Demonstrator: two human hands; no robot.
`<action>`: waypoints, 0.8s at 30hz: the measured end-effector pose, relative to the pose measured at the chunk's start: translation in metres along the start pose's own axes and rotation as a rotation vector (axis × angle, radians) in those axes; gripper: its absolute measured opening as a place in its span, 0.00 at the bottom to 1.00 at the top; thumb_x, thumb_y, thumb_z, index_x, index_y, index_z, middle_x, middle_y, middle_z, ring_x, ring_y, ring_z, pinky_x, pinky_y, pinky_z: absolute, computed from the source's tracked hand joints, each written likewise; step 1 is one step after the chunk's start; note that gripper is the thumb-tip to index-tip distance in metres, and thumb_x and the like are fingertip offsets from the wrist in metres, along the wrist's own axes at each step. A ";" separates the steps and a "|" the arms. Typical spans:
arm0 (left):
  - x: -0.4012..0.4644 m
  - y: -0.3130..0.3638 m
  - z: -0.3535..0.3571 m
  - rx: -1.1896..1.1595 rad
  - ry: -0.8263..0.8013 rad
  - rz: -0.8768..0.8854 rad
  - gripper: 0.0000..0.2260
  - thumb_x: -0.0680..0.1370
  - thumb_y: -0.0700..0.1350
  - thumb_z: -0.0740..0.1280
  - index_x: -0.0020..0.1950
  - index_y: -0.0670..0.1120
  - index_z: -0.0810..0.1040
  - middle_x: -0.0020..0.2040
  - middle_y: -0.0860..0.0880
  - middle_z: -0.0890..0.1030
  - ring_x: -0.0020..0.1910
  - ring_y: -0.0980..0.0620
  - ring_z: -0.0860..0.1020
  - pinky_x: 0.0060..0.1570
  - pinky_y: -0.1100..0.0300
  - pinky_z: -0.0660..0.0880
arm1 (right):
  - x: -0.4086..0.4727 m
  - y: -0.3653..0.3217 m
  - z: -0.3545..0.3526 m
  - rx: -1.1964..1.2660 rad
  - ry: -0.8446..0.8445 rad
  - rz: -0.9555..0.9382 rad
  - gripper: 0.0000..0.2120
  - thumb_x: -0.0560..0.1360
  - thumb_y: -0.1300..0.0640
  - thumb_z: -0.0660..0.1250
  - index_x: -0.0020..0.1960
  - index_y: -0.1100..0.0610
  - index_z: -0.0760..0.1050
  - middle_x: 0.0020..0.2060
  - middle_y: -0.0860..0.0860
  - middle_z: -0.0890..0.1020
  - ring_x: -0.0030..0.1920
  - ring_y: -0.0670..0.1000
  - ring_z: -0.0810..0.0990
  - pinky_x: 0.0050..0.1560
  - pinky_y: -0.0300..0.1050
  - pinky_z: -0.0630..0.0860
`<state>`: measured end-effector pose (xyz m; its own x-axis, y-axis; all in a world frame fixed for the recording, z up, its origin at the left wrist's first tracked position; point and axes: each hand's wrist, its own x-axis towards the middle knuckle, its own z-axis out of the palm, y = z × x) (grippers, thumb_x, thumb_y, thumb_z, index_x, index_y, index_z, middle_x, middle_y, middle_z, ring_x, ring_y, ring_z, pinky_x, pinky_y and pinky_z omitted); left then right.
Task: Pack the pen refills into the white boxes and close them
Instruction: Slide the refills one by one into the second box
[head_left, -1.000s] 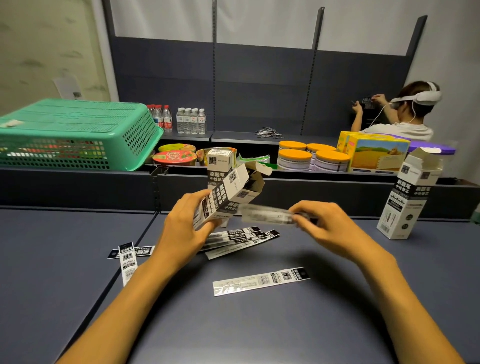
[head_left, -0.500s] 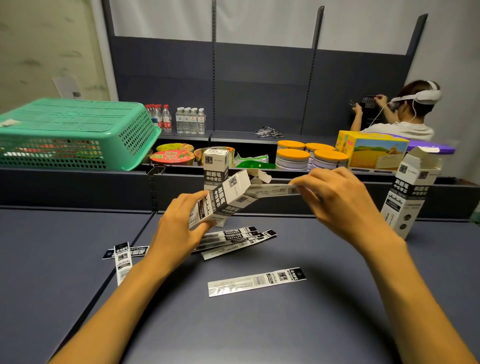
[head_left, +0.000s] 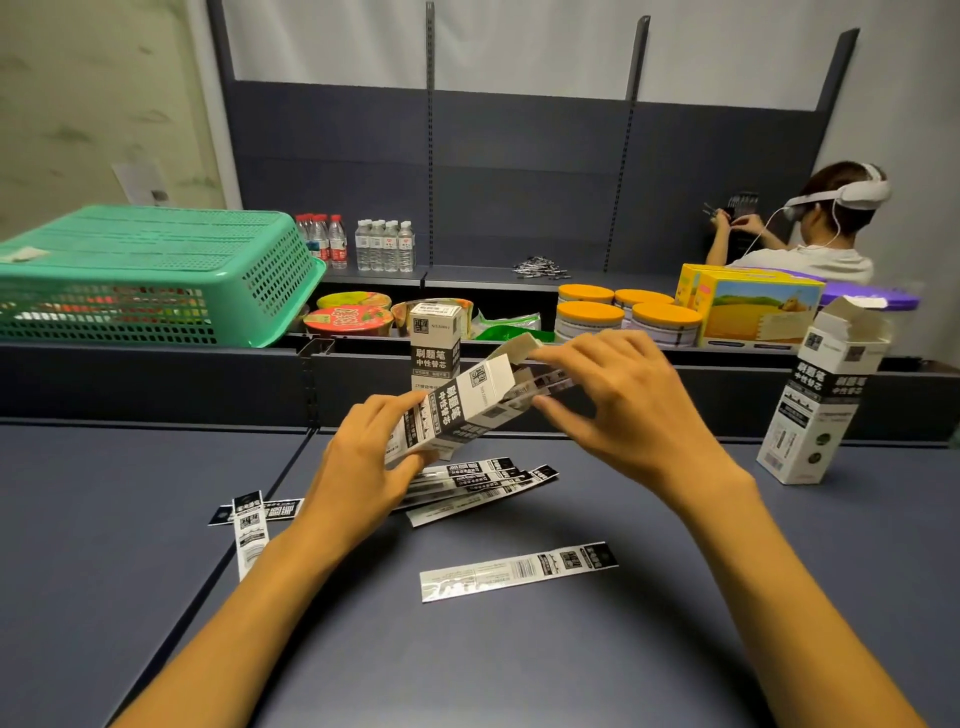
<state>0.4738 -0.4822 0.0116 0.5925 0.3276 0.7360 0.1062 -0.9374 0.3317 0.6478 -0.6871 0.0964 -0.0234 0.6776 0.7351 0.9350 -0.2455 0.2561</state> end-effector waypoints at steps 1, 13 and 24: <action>0.000 0.000 0.000 0.000 -0.001 0.000 0.28 0.72 0.42 0.75 0.70 0.49 0.71 0.58 0.50 0.76 0.55 0.52 0.73 0.53 0.58 0.73 | -0.002 0.004 0.000 0.052 0.019 0.056 0.20 0.76 0.43 0.62 0.63 0.52 0.76 0.52 0.50 0.82 0.52 0.53 0.80 0.55 0.49 0.73; 0.000 0.001 0.000 -0.014 -0.004 0.012 0.28 0.71 0.41 0.75 0.70 0.48 0.71 0.58 0.50 0.76 0.55 0.53 0.73 0.53 0.61 0.71 | -0.010 0.004 0.005 0.887 0.062 0.322 0.07 0.75 0.58 0.69 0.53 0.54 0.81 0.44 0.43 0.82 0.37 0.45 0.81 0.35 0.34 0.78; 0.000 0.002 0.001 -0.008 -0.017 0.007 0.28 0.72 0.42 0.75 0.70 0.48 0.71 0.59 0.50 0.76 0.56 0.53 0.73 0.54 0.62 0.70 | -0.011 -0.011 0.017 0.759 0.140 0.146 0.07 0.75 0.59 0.72 0.53 0.59 0.80 0.49 0.51 0.84 0.49 0.47 0.83 0.45 0.39 0.82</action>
<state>0.4748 -0.4840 0.0113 0.6069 0.3190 0.7279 0.0956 -0.9385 0.3316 0.6432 -0.6798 0.0751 0.1211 0.5690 0.8133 0.9168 0.2499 -0.3114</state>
